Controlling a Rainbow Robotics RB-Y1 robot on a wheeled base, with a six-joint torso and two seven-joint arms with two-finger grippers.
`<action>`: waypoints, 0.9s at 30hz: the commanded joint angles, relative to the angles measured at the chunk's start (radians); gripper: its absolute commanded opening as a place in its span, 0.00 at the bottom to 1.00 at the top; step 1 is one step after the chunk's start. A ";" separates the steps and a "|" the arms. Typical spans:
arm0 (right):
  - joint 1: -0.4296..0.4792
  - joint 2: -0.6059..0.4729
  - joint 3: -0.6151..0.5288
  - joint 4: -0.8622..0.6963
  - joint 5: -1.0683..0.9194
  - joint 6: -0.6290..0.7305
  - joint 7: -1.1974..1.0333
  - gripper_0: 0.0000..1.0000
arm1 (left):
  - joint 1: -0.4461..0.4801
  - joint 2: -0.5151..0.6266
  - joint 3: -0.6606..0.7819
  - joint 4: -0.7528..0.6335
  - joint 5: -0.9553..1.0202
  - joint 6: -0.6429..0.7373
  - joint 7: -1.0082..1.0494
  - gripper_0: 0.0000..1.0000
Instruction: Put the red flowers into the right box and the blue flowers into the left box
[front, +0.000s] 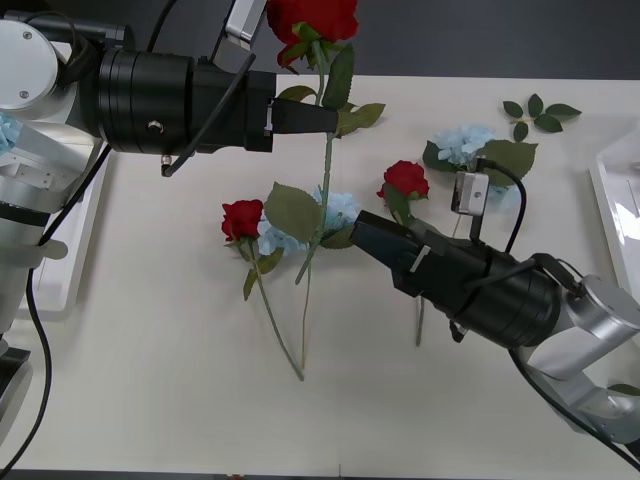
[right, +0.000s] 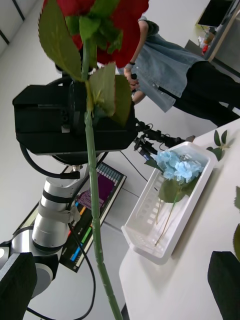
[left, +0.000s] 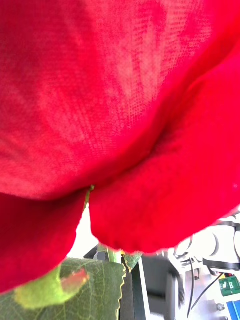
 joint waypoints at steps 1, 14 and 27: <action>-0.007 0.014 0.052 -0.079 0.001 -0.079 0.008 1.00 | -0.032 0.004 -0.002 -0.029 0.009 -0.010 -0.061 0.00; -0.046 0.109 0.101 -0.107 0.003 -0.213 0.008 1.00 | -0.032 0.004 -0.002 -0.029 0.009 -0.010 -0.061 0.00; -0.087 0.111 0.141 -0.107 0.003 -0.294 0.008 0.07 | -0.032 0.004 -0.002 -0.029 0.009 -0.010 -0.061 0.00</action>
